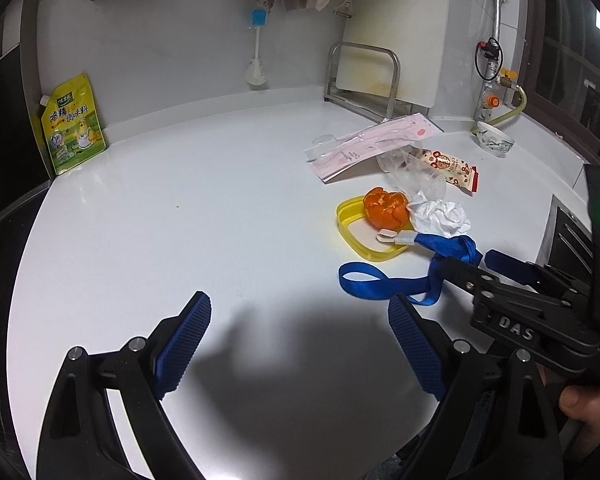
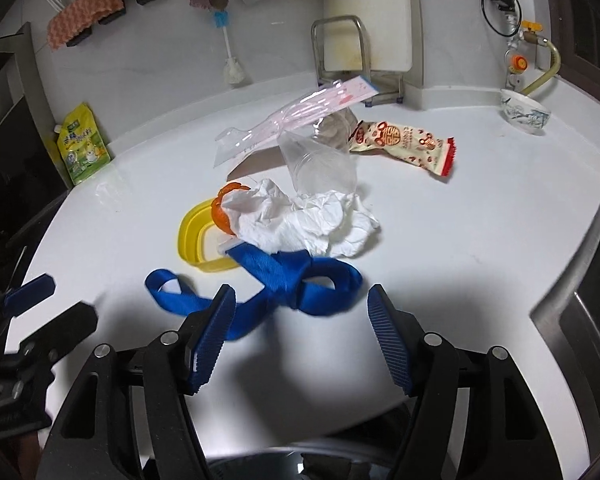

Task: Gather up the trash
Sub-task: 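Grasp the blue strap with the right tool and lift it, then grasp the orange peel on the yellow lid with the left tool while the right tool holds the strap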

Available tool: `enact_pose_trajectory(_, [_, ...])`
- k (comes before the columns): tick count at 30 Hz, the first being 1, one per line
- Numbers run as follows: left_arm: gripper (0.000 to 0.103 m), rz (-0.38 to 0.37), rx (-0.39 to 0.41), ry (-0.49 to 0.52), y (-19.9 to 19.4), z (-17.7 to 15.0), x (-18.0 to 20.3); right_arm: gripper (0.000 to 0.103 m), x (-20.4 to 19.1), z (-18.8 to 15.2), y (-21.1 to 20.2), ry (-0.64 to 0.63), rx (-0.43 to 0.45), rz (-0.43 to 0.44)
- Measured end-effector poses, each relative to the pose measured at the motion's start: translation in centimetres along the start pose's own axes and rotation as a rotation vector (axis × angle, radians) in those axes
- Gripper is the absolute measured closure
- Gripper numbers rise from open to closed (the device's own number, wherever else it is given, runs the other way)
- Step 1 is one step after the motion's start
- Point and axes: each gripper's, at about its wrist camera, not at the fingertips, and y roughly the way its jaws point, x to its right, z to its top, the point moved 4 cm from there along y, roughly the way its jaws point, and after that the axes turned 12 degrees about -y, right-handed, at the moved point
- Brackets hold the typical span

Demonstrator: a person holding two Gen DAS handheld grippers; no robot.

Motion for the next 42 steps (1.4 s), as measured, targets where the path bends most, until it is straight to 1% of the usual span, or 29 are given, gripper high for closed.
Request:
enact_pose_trajectory(3, [0.014, 0.005, 0.005, 0.001, 0.2, 0.3, 0.0, 0.037, 0.0, 0.1, 0.8, 0.005, -0.009, -0.017])
enact_pose_trajectory(5, [0.014, 0.006, 0.007, 0.0, 0.2, 0.5, 0.0, 0.037, 0.2, 0.1, 1.0, 0.017, 0.0, -0.046])
enact_pose_trajectory(9, [0.014, 0.007, 0.01, -0.003, 0.4, 0.8, 0.1, 0.038, 0.2, -0.1, 1.2, 0.012, 0.001, -0.052])
enact_pose_trajectory(10, [0.014, 0.007, 0.01, -0.004, 0.5, 0.8, 0.2, 0.041, 0.2, -0.1, 1.1, 0.008, 0.005, -0.056])
enact_pose_trajectory(11, [0.014, 0.008, 0.011, -0.002, 0.5, 0.8, 0.2, 0.05, 0.0, -0.1, 1.1, 0.002, 0.005, -0.052])
enact_pose_trajectory(12, [0.014, 0.009, 0.011, -0.001, 0.6, 0.8, 0.3, 0.055, 0.0, -0.1, 1.2, -0.005, 0.002, -0.05])
enact_pose_trajectory(13, [0.014, 0.009, 0.011, 0.0, 0.6, 0.8, 0.4, 0.063, -0.2, -0.1, 1.2, -0.016, -0.003, -0.05])
enact_pose_trajectory(15, [0.014, 0.008, 0.009, 0.0, 0.7, 0.9, 0.6, 0.071, -0.3, -0.1, 1.0, -0.026, -0.002, -0.041])
enact_pose_trajectory(17, [0.014, 0.006, 0.01, 0.0, 0.8, 1.0, 0.8, 0.082, -0.2, 0.0, 0.7, -0.024, 0.006, -0.037])
enact_pose_trajectory(20, [0.014, 0.007, 0.006, 0.004, 1.2, 1.2, 1.1, 0.088, 0.6, 0.2, 0.1, -0.005, 0.022, -0.023])
enact_pose_trajectory(26, [0.014, -0.013, -0.004, 0.005, 2.1, 1.5, 2.3, 0.092, 3.9, 0.3, -1.7, 0.06, 0.051, 0.001])
enact_pose_trajectory(30, [0.014, -0.013, -0.012, 0.011, 3.2, 1.7, 3.4, 0.092, 6.4, 0.5, -2.3, 0.078, 0.05, 0.004])
enact_pose_trajectory(35, [0.014, -0.014, -0.015, 0.003, 4.2, 2.3, 4.8, 0.093, 10.0, 1.0, -3.0, 0.121, 0.08, 0.013])
enact_pose_trajectory(38, [0.014, 0.001, -0.008, 0.01, 5.0, 2.6, 5.6, 0.093, 11.4, 1.5, -3.1, 0.143, 0.106, 0.048])
enact_pose_trajectory(42, [0.014, 0.021, -0.021, 0.009, 6.2, 2.8, 6.3, 0.093, 13.0, 1.9, -3.5, 0.155, 0.148, 0.086])
